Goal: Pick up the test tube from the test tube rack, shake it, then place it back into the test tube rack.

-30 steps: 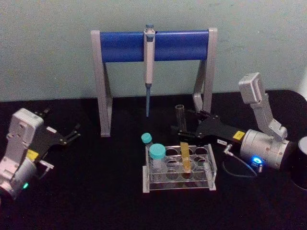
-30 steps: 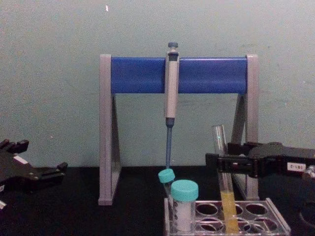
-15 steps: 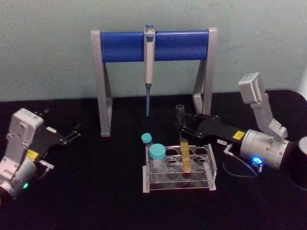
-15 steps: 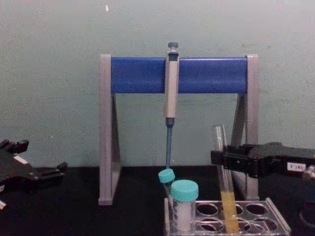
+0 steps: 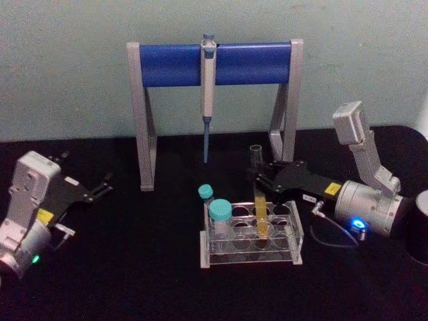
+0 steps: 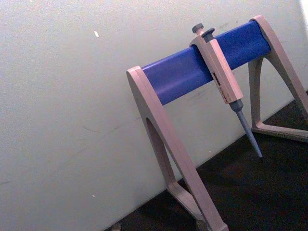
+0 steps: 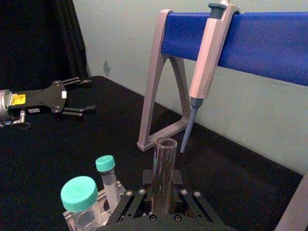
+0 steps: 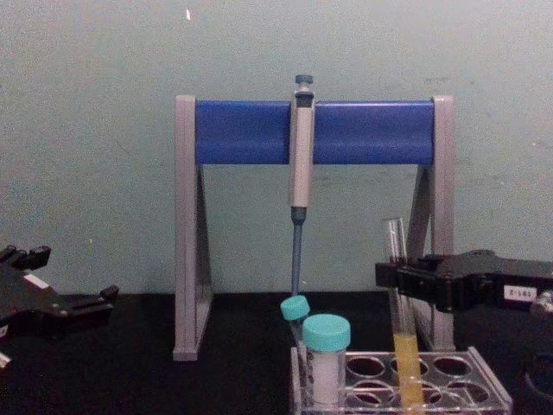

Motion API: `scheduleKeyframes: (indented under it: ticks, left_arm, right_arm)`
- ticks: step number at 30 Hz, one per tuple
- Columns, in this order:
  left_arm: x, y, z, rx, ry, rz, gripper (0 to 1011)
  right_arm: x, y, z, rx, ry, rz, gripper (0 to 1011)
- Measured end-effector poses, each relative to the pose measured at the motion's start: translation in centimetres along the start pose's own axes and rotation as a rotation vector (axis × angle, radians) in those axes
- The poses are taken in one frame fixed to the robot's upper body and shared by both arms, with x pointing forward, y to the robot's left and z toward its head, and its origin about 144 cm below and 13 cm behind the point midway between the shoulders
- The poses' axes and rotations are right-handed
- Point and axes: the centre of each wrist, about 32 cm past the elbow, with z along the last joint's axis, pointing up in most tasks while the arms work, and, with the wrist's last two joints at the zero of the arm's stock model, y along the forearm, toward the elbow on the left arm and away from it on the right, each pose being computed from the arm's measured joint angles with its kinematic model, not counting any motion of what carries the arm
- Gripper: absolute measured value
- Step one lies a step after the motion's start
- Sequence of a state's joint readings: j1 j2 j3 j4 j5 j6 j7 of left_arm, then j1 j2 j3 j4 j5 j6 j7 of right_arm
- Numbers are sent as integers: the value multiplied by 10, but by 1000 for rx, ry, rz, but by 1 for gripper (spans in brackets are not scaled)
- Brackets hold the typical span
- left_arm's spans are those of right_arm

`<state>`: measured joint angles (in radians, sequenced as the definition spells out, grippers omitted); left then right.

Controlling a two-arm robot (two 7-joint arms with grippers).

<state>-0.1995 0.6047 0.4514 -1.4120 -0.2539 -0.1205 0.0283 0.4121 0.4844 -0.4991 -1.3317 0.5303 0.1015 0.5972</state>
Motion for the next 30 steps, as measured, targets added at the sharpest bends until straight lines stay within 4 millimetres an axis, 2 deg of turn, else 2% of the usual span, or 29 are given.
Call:
scheduleKeyframes:
  ticks: [21, 30]
  left_arm:
    - [0, 0, 0, 0, 0, 0, 1001]
    - [0, 0, 0, 0, 0, 0, 1001]
  right_arm:
    - [-1, -1, 0, 8, -8, 7, 233]
    - [-4, -7, 9, 65, -18, 35, 233]
